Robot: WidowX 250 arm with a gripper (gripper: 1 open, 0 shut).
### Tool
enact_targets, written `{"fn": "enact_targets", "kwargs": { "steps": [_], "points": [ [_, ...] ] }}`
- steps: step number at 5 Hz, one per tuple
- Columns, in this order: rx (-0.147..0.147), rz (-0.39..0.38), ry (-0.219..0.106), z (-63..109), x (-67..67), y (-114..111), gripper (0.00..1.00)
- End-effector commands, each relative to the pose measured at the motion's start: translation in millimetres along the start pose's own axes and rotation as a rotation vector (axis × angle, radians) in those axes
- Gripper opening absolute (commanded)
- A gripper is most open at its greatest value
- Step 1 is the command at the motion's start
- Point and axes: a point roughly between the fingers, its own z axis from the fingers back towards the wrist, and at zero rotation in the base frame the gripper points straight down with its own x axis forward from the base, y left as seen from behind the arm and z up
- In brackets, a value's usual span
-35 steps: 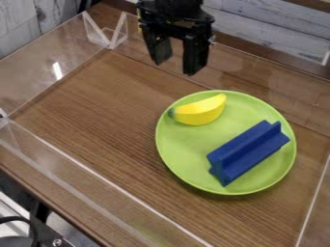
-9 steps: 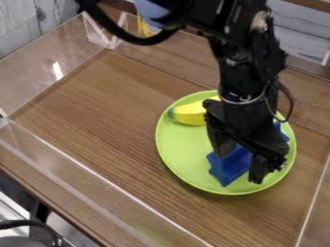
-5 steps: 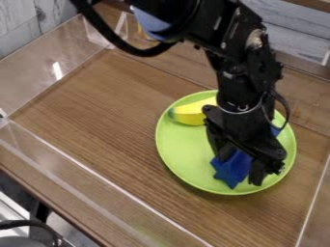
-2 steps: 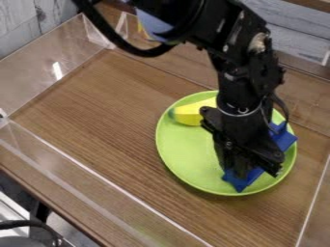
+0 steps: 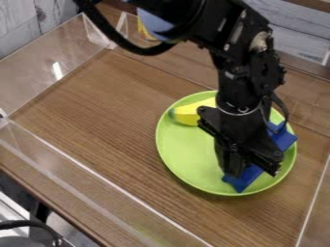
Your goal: Put the blue object in the green plate
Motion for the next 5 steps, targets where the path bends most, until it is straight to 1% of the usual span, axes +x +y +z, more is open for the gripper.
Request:
{"fn": "enact_targets", "kwargs": {
  "steps": [1,3,5],
  "points": [
    [0.000,-0.003,-0.067,19.8,12.8,-1,0.00],
    [0.007,0.010,-0.067,28.6,12.3,2,0.00],
    [0.022,0.017,-0.070,37.5,13.3,6,0.00]
  ]
}}
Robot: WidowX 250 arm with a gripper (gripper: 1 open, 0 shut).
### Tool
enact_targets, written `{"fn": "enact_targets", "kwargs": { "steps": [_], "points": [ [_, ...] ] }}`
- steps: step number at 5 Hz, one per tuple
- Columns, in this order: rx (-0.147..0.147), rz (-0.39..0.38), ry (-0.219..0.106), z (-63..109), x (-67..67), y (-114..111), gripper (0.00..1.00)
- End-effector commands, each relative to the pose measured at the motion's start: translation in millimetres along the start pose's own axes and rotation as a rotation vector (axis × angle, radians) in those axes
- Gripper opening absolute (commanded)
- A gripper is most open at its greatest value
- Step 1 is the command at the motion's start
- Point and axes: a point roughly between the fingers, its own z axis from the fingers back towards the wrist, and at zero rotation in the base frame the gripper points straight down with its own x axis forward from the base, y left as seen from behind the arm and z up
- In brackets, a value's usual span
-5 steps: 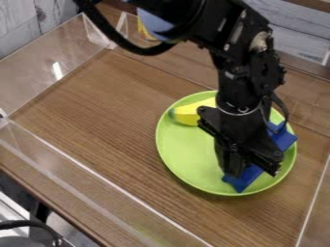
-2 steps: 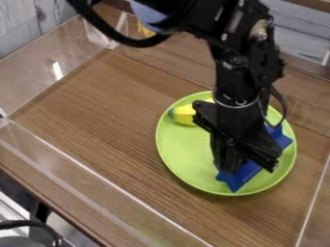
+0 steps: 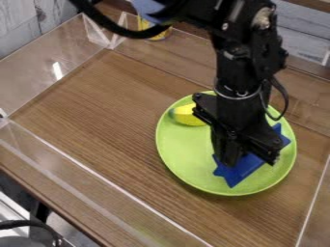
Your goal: Put the blue object in the green plate
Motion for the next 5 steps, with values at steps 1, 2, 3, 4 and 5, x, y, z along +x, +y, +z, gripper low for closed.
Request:
{"fn": "enact_targets", "kwargs": {
  "steps": [1,2,3,4,5],
  "points": [
    [0.000,0.010,-0.075,19.3,13.6,2.8,0.00],
    [0.001,0.018,-0.080,21.7,14.0,4.4,0.00],
    [0.001,0.028,-0.089,24.0,14.7,5.8,0.00],
    [0.001,0.038,-0.095,25.2,14.7,6.5,1.00],
    [0.002,0.048,-0.101,26.9,15.1,7.6,1.00]
  ]
}}
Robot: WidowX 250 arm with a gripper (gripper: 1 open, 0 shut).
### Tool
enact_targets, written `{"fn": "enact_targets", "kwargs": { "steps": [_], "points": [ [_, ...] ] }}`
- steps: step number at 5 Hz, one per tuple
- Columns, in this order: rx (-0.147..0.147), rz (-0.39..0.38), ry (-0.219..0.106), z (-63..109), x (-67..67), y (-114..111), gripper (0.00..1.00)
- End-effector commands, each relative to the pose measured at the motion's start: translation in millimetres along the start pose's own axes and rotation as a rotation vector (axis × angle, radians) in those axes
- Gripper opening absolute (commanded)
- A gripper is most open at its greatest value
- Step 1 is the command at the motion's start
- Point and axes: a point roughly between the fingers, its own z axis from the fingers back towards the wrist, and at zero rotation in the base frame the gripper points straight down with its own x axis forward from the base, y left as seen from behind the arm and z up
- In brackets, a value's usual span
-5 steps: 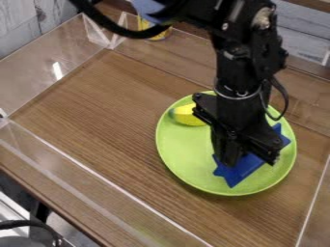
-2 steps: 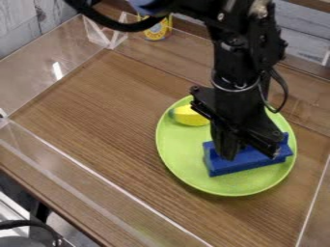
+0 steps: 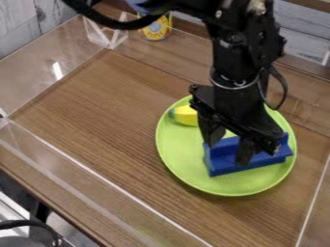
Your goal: Put the blue object in the green plate
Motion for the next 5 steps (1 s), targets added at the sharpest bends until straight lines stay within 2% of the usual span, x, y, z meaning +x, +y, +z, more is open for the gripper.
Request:
{"fn": "enact_targets", "kwargs": {
  "steps": [1,3,5],
  "points": [
    [-0.010,0.011,-0.078,20.7,13.9,1,1.00],
    [-0.014,0.030,-0.094,35.0,16.1,4,1.00],
    [-0.007,0.041,-0.128,59.0,20.7,7,1.00]
  ]
}}
